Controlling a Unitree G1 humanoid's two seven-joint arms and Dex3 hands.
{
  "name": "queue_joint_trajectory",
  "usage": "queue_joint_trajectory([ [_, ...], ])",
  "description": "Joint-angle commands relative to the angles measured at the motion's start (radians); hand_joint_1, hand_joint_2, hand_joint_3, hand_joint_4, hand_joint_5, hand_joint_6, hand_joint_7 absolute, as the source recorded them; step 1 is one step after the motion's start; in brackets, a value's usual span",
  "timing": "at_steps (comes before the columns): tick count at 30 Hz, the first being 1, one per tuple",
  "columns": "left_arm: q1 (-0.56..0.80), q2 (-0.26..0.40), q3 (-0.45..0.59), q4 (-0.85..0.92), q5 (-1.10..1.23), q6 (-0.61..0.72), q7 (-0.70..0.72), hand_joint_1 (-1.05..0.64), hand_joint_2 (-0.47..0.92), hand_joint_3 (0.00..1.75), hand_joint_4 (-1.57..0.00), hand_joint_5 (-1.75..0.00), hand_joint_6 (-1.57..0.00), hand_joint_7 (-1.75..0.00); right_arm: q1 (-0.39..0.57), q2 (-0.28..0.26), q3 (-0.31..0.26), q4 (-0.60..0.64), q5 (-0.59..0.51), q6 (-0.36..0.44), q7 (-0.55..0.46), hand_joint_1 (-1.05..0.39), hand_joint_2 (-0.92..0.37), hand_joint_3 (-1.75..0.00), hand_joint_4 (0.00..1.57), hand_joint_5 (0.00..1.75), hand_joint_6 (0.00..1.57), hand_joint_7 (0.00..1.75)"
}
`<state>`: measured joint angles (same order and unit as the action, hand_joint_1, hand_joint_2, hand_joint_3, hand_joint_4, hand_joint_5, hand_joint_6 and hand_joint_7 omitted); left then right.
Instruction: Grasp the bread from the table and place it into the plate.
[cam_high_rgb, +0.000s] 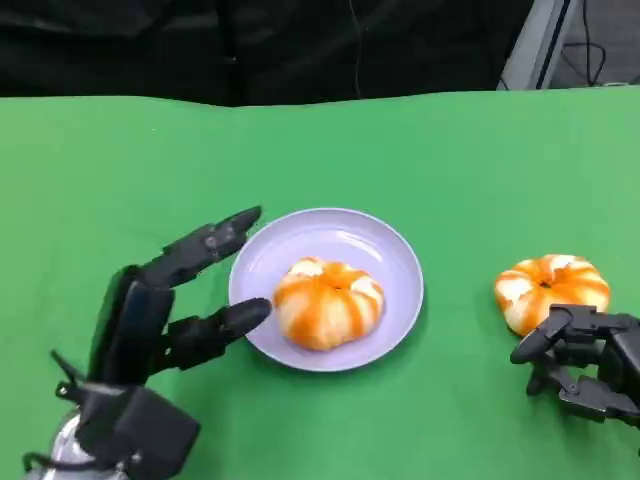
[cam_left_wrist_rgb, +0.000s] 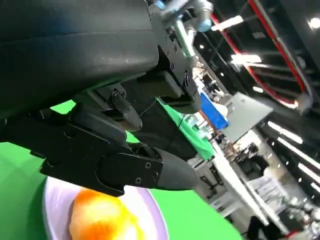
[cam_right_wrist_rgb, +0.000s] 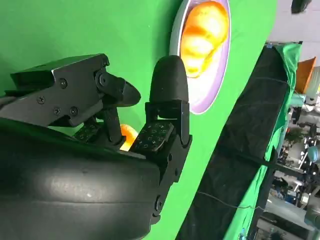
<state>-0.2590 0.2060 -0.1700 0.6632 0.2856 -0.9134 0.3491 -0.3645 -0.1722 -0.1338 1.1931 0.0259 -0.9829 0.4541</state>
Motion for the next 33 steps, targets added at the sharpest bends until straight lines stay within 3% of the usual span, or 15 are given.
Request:
queue_joint_trajectory([
  [1, 0.037, 0.001, 0.046, -0.013, -0.05, -0.054, -0.042, -0.68, 0.92, 0.25, -0.88, -0.03, -0.7, -0.01, 0.008, -0.017, -0.007, -0.001, 0.012, 0.006, 0.002, 0.1, -0.76, -0.75, 0.91, 1.37, 0.96, 0.98],
  [18, 0.122, -0.009, 0.175, 0.011, -0.154, -0.137, -0.15, -0.65, 0.92, 0.27, -0.91, -0.02, -0.72, -0.01, 0.004, -0.023, -0.009, 0.001, 0.014, 0.015, 0.008, 0.1, -0.77, -0.74, 0.89, 1.38, 0.94, 0.98],
  [33, 0.112, -0.023, 0.25, 0.183, -0.307, -0.234, -0.307, -0.62, 0.92, 0.27, -0.92, -0.02, -0.73, -0.01, 0.004, -0.021, -0.012, 0.0, 0.019, 0.019, 0.017, 0.1, -0.78, -0.73, 0.89, 1.39, 0.94, 1.01],
])
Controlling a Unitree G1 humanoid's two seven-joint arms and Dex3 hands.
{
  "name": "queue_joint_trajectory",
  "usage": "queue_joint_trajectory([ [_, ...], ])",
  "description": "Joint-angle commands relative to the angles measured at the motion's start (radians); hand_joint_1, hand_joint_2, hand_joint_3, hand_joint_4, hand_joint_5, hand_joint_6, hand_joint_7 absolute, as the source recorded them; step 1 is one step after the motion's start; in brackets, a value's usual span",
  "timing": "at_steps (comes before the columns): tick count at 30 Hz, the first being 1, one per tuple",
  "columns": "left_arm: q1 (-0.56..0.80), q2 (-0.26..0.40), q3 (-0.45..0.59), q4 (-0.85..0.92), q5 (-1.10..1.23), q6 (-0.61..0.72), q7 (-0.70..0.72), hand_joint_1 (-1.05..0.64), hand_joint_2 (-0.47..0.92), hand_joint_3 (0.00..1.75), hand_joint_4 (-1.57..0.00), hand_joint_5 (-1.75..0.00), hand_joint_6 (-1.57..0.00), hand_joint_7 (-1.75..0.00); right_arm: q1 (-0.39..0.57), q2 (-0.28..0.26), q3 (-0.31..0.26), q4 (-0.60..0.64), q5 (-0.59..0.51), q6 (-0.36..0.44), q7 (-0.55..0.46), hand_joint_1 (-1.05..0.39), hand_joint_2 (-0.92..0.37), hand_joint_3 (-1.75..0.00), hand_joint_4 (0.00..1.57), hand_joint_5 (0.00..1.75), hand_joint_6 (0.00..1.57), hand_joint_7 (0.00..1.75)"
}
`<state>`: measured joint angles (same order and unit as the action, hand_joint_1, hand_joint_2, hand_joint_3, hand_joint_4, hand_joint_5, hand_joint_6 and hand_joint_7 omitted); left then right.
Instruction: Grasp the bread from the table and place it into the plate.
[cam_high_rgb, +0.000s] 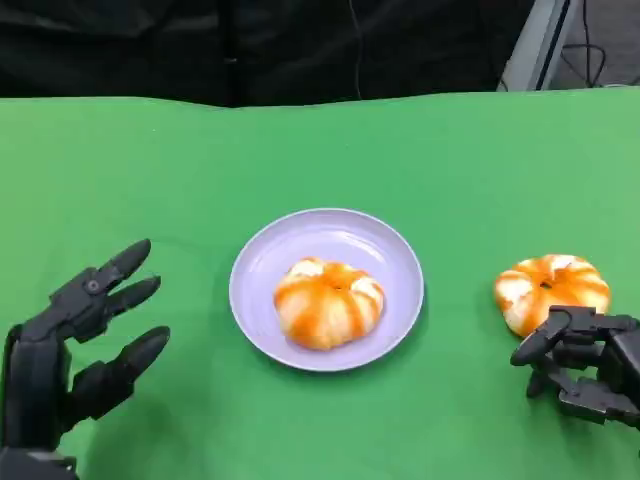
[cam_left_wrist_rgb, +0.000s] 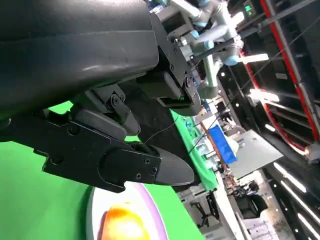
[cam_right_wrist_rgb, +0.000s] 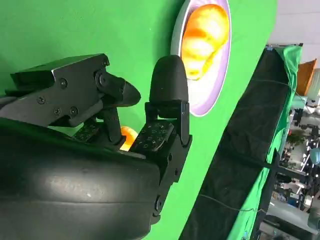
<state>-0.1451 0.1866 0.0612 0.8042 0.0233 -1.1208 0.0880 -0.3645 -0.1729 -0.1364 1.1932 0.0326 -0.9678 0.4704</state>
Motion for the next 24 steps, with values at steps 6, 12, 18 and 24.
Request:
queue_joint_trajectory([
  [6, 0.001, -0.028, 0.039, 0.081, -0.109, -0.013, -0.125, -0.62, 0.92, 0.27, -0.94, -0.02, -0.74, -0.01, 0.003, -0.019, -0.009, 0.0, 0.011, 0.001, -0.002, 0.1, -0.78, -0.73, 0.89, 1.39, 0.94, 1.01],
  [12, 0.01, -0.09, 0.065, 0.079, -0.277, 0.069, -0.288, -0.48, 0.92, 0.13, -0.95, -0.01, -0.77, -0.01, 0.002, -0.018, -0.012, 0.001, 0.018, 0.003, 0.008, 0.1, -0.78, -0.73, 0.89, 1.39, 0.93, 1.0],
  [18, 0.007, -0.139, 0.113, 0.07, -0.432, 0.162, -0.495, -0.26, 0.92, 0.07, -0.91, 0.0, -0.75, 0.0, 0.002, -0.015, -0.015, 0.002, 0.027, 0.003, 0.016, 0.1, -0.77, -0.73, 0.89, 1.39, 0.95, 0.99],
  [24, 0.002, -0.177, 0.153, 0.075, -0.46, 0.238, -0.56, -0.12, 0.92, 0.08, -0.94, -0.01, -0.79, -0.01, 0.001, -0.018, -0.009, 0.003, 0.018, -0.001, 0.003, 0.1, -0.77, -0.74, 0.89, 1.39, 0.95, 0.99],
])
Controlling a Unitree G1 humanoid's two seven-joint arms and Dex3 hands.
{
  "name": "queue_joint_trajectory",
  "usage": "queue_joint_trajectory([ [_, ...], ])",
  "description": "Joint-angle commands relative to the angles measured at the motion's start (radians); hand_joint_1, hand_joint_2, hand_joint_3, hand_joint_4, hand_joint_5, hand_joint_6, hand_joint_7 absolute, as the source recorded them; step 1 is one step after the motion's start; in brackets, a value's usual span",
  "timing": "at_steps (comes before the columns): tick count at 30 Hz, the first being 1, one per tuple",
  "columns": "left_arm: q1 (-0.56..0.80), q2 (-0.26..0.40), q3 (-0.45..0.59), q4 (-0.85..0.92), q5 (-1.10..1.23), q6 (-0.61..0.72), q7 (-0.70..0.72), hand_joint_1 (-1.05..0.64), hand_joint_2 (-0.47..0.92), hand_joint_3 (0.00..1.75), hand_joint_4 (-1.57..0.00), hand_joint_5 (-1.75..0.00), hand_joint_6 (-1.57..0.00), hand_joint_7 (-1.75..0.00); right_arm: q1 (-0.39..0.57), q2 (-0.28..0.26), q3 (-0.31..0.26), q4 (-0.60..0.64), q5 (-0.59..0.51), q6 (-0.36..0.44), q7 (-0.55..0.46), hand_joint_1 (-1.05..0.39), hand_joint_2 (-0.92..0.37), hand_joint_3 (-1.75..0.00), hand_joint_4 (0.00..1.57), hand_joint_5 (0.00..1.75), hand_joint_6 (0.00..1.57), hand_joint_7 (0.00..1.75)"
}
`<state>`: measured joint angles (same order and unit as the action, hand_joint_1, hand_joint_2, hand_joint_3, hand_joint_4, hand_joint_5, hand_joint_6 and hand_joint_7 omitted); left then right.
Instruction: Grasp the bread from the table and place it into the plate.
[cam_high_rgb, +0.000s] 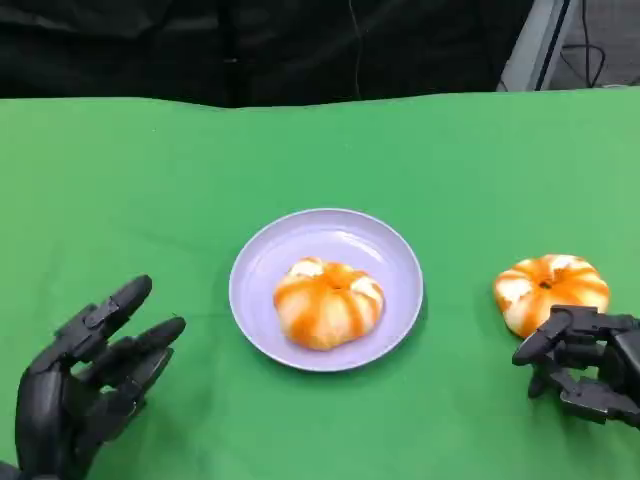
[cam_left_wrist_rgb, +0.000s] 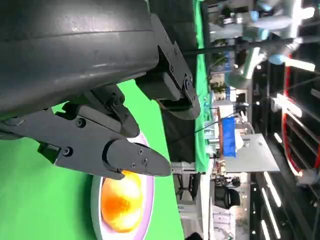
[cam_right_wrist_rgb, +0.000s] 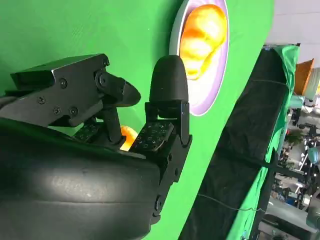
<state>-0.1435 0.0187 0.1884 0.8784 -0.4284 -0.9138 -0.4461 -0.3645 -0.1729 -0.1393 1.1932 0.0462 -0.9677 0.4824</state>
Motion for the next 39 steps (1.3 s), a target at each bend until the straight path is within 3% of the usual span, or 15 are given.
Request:
queue_joint_trajectory([
  [1, 0.001, -0.012, 0.031, 0.0, -0.006, 0.034, -0.03, -0.12, 0.92, 0.08, -0.94, -0.01, -0.79, -0.01, 0.001, -0.018, -0.006, 0.003, 0.004, -0.001, -0.01, 0.1, -0.77, -0.74, 0.89, 1.39, 0.95, 0.99],
  [10, -0.01, -0.035, 0.045, 0.023, 0.05, 0.064, -0.023, -0.04, 0.92, 0.31, -1.03, -0.03, -0.94, -0.05, -0.001, -0.02, -0.003, 0.003, -0.001, -0.002, -0.021, 0.1, -0.78, -0.72, 0.9, 1.38, 0.94, 0.99],
  [15, -0.014, -0.038, 0.052, 0.032, 0.063, 0.061, -0.022, -0.02, 0.92, 0.35, -1.04, -0.03, -0.97, -0.04, -0.001, -0.02, -0.003, 0.003, -0.001, -0.002, -0.022, 0.1, -0.78, -0.72, 0.9, 1.38, 0.94, 0.99],
  [16, -0.015, -0.037, 0.052, 0.035, 0.074, 0.058, -0.012, -0.03, 0.92, 0.4, -1.15, -0.09, -1.16, -0.14, -0.001, -0.019, -0.003, 0.003, -0.001, -0.003, -0.023, 0.1, -0.78, -0.72, 0.9, 1.38, 0.95, 0.99],
  [18, -0.016, -0.037, 0.056, 0.039, 0.099, 0.058, 0.019, -0.04, 0.92, 0.44, -1.21, -0.13, -1.25, -0.2, -0.002, -0.018, -0.003, 0.004, -0.001, -0.003, -0.023, 0.1, -0.78, -0.72, 0.9, 1.38, 0.95, 1.0],
  [20, -0.016, -0.038, 0.059, 0.04, 0.119, 0.062, 0.049, -0.06, 0.92, 0.44, -1.07, -0.65, -1.14, -0.59, -0.002, -0.018, -0.004, 0.005, 0.001, -0.001, -0.021, 0.1, -0.78, -0.72, 0.9, 1.38, 0.95, 1.0],
  [23, -0.019, -0.052, 0.075, 0.038, 0.114, 0.074, 0.085, -0.07, 0.92, 0.44, -0.94, -1.06, -1.04, -0.85, -0.002, -0.019, -0.005, 0.005, 0.004, -0.003, -0.016, 0.11, -0.78, -0.72, 0.9, 1.38, 0.94, 1.0],
  [31, -0.022, -0.063, 0.079, 0.039, 0.118, 0.072, 0.086, -0.1, 0.92, 0.49, -0.89, -1.36, -0.94, -1.09, -0.004, -0.021, -0.011, 0.007, 0.013, 0.007, -0.003, 0.1, -0.79, -0.71, 0.9, 1.39, 0.94, 1.01],
  [34, -0.022, -0.064, 0.078, 0.038, 0.125, 0.072, 0.094, -0.1, 0.92, 0.49, -0.89, -1.39, -0.92, -1.13, -0.005, -0.022, -0.012, 0.007, 0.012, 0.007, -0.004, 0.1, -0.79, -0.71, 0.89, 1.39, 0.94, 1.01],
  [39, -0.024, -0.064, 0.075, 0.04, 0.168, 0.056, 0.144, -0.11, 0.83, 0.63, -0.88, -1.52, -0.86, -1.33, -0.01, -0.024, -0.012, 0.008, 0.012, 0.012, -0.004, 0.1, -0.79, -0.72, 0.89, 1.39, 0.94, 1.0],
])
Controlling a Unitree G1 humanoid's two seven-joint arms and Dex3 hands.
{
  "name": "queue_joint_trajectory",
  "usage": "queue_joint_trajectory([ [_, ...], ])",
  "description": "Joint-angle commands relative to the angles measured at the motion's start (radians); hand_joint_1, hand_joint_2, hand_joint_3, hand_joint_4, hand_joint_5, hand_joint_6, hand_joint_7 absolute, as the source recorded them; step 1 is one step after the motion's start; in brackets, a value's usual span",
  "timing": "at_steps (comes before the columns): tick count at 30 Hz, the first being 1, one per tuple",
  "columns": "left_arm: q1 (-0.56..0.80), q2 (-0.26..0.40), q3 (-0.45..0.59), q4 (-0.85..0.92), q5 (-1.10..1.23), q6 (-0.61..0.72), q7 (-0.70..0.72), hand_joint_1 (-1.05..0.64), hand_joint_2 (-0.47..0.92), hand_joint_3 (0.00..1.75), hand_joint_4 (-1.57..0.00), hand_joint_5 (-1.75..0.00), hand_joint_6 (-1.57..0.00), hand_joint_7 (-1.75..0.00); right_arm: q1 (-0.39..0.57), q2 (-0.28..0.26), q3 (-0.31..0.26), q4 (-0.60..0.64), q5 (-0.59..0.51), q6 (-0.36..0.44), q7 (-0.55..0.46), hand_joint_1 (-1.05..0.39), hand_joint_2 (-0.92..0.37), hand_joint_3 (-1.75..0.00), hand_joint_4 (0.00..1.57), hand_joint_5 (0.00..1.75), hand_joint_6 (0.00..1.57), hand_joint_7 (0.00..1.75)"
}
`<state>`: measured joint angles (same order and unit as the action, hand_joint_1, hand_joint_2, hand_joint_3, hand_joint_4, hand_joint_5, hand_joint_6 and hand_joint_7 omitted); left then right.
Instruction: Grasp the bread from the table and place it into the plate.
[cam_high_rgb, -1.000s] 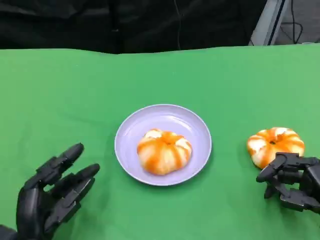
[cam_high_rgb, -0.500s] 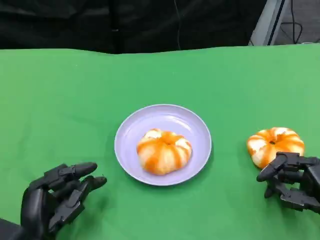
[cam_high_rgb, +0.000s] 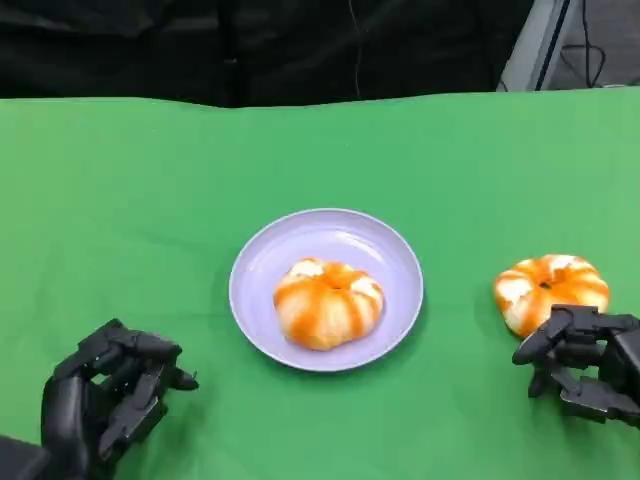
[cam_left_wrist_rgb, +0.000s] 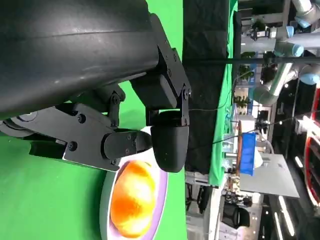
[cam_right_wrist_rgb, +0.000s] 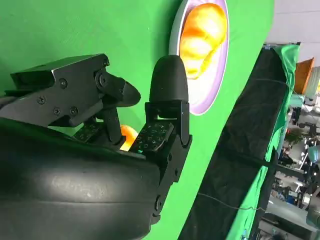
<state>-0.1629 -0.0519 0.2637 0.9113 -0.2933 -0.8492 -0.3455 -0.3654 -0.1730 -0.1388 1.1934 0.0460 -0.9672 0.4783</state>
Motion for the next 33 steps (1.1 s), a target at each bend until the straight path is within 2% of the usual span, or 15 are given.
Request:
queue_joint_trajectory([
  [1, -0.006, 0.006, 0.001, 0.007, 0.036, -0.009, 0.047, -0.11, 0.82, 0.65, -0.88, -1.52, -0.86, -1.33, -0.01, -0.024, -0.013, 0.009, 0.013, 0.014, 0.002, 0.1, -0.79, -0.72, 0.89, 1.39, 0.94, 1.0],
  [13, -0.015, -0.003, 0.009, 0.009, 0.017, 0.005, 0.035, -0.1, 0.82, 0.67, -0.9, -1.49, -0.88, -1.29, -0.015, -0.029, -0.016, 0.009, 0.016, 0.018, 0.01, 0.1, -0.77, -0.75, 0.89, 1.39, 0.94, 0.99],
  [24, -0.018, -0.008, 0.005, 0.006, 0.012, 0.016, 0.028, -0.11, 0.8, 0.69, -0.87, -1.55, -0.85, -1.35, -0.018, -0.029, -0.027, 0.01, 0.026, 0.025, 0.028, 0.1, -0.77, -0.74, 0.89, 1.39, 0.95, 0.99],
  [33, 0.0, -0.01, -0.002, -0.02, 0.002, 0.013, 0.005, -0.11, 0.78, 0.71, -0.88, -1.53, -0.86, -1.33, -0.01, -0.029, -0.029, 0.005, 0.012, 0.009, 0.017, 0.1, -0.76, -0.75, 0.89, 1.39, 0.94, 1.0],
])
